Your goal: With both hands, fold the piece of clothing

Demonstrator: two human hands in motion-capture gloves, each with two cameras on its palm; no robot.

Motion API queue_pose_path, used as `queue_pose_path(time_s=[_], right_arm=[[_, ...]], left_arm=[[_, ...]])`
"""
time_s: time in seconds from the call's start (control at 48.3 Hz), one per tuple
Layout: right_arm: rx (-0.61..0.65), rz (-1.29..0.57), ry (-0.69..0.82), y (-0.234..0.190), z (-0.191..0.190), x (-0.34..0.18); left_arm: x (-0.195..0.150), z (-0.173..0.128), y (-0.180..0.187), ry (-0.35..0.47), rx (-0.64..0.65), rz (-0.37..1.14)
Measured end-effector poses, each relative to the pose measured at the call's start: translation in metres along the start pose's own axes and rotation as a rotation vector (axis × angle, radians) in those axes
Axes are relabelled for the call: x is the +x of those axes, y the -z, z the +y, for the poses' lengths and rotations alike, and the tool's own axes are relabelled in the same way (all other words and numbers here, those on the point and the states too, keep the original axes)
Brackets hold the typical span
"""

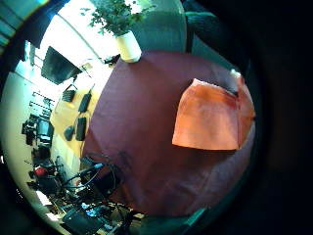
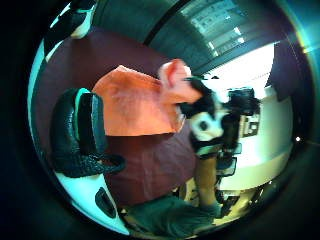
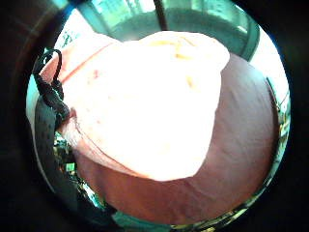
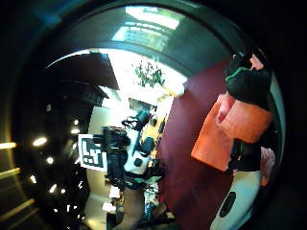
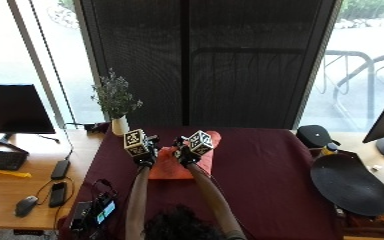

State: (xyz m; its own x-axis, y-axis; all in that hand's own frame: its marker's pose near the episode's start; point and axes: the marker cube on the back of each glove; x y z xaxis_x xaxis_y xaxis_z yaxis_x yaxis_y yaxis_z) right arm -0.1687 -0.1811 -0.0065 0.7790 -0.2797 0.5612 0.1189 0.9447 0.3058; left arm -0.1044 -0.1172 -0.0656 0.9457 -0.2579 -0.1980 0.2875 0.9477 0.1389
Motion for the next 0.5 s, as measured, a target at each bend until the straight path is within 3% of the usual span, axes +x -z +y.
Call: queue_pose_path(time_s=[0.104, 0.166, 0.311, 0.352, 0.435, 0.497], right_arm=[[-0.081, 0.065, -0.055, -0.036, 0.006, 0.002], [-0.106, 0.083, 0.015, -0.061, 0.006, 0.001], [-0.29, 0.13, 0.048, -0.095, 0.03, -0.004], [-0.356, 0.145, 0.063, -0.096, 0.036, -0.003], [-0.458, 0.106, 0.267, -0.089, 0.036, -0.004], [-0.53, 0.05, 0.419, -0.073, 0.035, -0.005]], left_arm=[[-0.007, -0.007, -0.015, -0.003, 0.017, 0.059], [-0.012, -0.011, -0.031, -0.006, 0.034, 0.058], [-0.01, 0.02, -0.025, -0.012, -0.086, 0.074], [-0.014, 0.016, -0.032, -0.001, -0.074, 0.049], [-0.014, 0.03, -0.026, 0.028, -0.138, 0.016], [-0.007, 0.038, -0.02, 0.005, -0.176, 0.044]])
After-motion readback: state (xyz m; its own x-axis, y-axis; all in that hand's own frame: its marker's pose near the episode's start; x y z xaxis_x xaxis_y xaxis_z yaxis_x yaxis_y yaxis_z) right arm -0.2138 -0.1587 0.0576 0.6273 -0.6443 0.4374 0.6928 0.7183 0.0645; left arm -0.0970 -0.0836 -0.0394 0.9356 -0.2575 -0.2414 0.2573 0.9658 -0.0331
